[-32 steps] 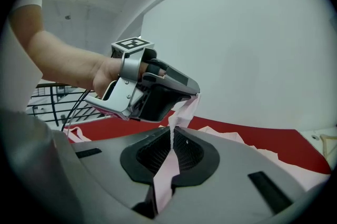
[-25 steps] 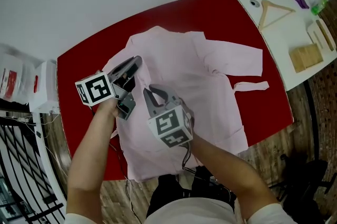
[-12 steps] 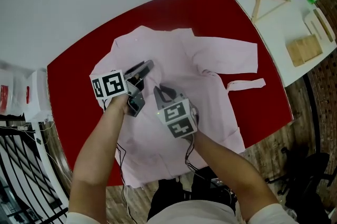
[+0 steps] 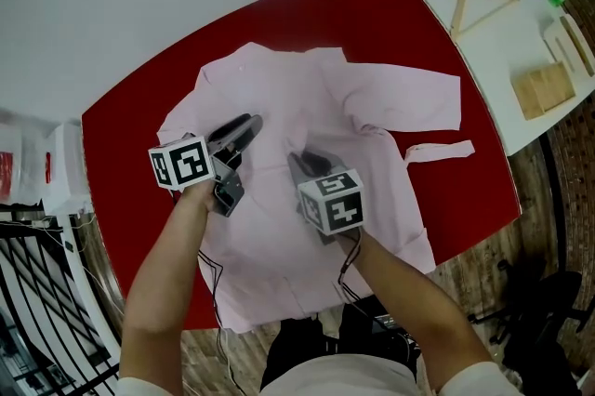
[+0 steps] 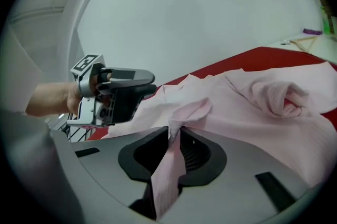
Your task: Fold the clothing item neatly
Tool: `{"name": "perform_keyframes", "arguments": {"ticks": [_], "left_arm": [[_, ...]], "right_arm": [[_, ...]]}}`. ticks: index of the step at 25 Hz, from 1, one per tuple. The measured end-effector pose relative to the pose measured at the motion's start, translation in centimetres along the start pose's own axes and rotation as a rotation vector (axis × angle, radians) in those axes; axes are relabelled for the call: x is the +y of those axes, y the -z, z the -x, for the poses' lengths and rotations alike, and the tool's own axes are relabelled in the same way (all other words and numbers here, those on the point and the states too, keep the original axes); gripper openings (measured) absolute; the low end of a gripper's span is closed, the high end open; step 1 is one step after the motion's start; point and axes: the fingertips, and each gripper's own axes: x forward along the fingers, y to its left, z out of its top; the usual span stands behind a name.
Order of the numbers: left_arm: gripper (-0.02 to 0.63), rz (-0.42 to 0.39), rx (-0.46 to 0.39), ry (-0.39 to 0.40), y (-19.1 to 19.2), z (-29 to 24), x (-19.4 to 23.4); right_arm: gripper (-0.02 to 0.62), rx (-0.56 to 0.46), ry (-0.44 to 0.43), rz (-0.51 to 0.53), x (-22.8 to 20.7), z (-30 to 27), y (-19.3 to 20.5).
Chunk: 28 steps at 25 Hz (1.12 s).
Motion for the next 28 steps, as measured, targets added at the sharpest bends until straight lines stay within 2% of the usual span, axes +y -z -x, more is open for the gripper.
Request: {"name": "perform_keyframes", "arguments": {"ticks": [2,5,9,11,13,15,17,19,23,28], "left_arm": [[0.156,-0.021,-0.008,-0.003,0.1,1.1,0.0],[0.146,-0.039,0.009,0.001,1.0,2.6,-0.2],[0.035,-0.056,0.037,-0.023,2.9,3.7,-0.1],[0.021,-0.046,0.044,-0.028,3.7,4.0,-0.1],[0.012,-0.033,0.049,-0.035,4.4,4.3,-0.3],[0.008,-0.017,0.046,-0.039,5.0,4.6,-0.7],[0.006,0.003,0.030,-0.037,5.3,5.0,-1.1],[0.006,0.009,0.017,-0.030,5.5,5.3,-1.6],[0.006,0.009,0.019,-0.014,6.0,5.6,-2.2],[0.006,-0.051,0.050,0.027,6.5,6.1,-3.4]], "right_arm": [[0.075,-0.006,0.028,-0.046,-0.8,0.6,0.2],[0.080,-0.010,0.097,-0.093,-2.6,1.9,0.6],[0.080,-0.039,0.147,-0.077,-3.4,3.5,0.0],[0.078,-0.066,0.122,-0.037,-2.5,3.9,-1.0],[0.077,-0.077,0.057,0.004,-1.0,3.6,-1.8],[0.053,-0.059,-0.005,0.035,0.2,2.5,-2.1],[0.043,-0.018,-0.025,0.039,0.2,1.2,-1.7],[0.041,0.032,-0.003,0.012,-0.8,0.1,-0.9],[0.032,0.093,0.105,-0.004,-3.4,-0.3,0.3],[0.032,0.058,0.188,0.039,-4.1,1.0,-0.6]]}}
